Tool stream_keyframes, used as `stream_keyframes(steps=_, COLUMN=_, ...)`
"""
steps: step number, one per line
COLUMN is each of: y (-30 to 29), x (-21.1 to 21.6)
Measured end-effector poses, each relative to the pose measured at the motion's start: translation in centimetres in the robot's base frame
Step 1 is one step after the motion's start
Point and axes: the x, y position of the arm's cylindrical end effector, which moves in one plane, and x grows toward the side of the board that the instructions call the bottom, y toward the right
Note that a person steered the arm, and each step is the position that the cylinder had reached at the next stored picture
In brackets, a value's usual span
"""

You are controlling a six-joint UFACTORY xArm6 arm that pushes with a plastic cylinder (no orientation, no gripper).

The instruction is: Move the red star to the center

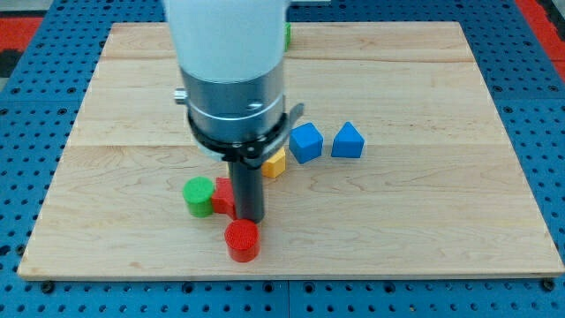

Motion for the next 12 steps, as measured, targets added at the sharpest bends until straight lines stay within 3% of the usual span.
stream_keyframes(steps=3, y=-7.4, x=0.0)
stream_keyframes(steps=5, y=-8.8, x=-1.7)
stream_keyframes(steps=12, y=-4.8, x=-18.8)
